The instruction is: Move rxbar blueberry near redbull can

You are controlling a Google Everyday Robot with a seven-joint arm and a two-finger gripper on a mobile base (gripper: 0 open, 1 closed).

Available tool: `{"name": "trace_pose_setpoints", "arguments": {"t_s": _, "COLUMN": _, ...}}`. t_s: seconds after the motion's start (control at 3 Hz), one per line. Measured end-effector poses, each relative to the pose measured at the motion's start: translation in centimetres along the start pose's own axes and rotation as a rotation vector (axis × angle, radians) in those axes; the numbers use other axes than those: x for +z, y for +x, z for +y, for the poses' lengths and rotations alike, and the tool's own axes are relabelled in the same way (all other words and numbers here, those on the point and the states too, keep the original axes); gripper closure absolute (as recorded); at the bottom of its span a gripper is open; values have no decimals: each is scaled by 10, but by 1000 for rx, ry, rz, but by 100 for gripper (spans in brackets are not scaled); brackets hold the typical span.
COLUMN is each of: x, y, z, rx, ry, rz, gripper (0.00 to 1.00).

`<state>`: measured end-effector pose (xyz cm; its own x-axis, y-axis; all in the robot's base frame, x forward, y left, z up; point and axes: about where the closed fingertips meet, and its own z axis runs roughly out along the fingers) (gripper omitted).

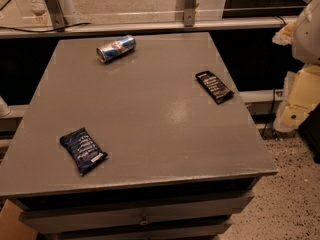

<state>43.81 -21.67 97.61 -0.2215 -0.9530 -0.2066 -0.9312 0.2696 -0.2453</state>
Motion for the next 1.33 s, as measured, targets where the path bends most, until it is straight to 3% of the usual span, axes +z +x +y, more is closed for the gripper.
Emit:
{"name": "trace_pose_setpoints", "arguments": {"t_s": 0.33, "x": 0, "y": 0, "z": 0, "rx": 0, "ry": 0, "rz": 0, "gripper": 0}}
{"name": "trace_pose_setpoints", "arguments": {"t_s": 0.67, "x": 2, "y": -7, "z": 1, "rx": -44, "ry": -2, "rz": -28, "gripper": 0}}
{"name": "trace_pose_setpoints", "arguments": {"t_s": 1.33, "x": 43, "y": -62, "z": 25, "rx": -273, "ry": -106, "rz": -156, "gripper": 0}}
